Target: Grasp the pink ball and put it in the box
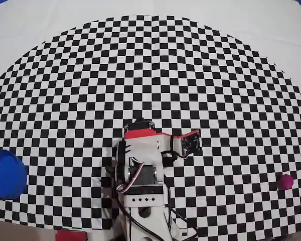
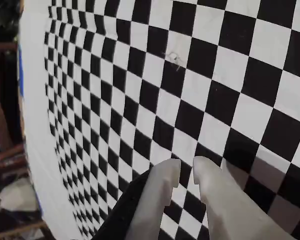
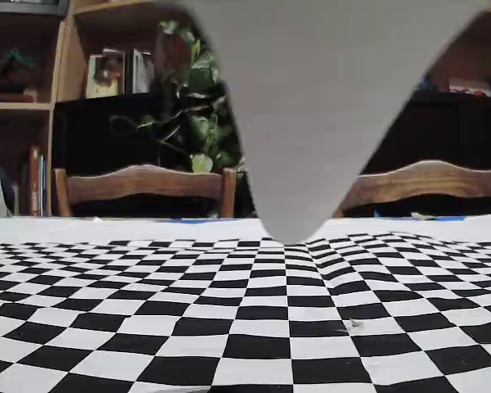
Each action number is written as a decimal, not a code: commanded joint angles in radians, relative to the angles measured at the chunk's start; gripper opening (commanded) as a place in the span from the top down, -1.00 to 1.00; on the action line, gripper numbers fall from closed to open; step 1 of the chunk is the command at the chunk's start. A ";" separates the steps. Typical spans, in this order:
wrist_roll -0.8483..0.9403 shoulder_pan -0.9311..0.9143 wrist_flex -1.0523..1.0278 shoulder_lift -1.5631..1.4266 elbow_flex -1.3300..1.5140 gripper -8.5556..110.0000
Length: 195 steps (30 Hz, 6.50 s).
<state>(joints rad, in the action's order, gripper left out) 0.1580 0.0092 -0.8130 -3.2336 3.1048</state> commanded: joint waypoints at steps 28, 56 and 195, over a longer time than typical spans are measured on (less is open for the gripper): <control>0.005 0.006 -0.006 -0.018 0.006 0.85; 0.000 0.000 -0.006 -0.018 0.006 0.85; 1.474 -0.347 0.649 0.058 0.008 0.35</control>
<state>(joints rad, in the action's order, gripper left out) 1.6230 -0.2991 -0.1810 -3.1861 3.1048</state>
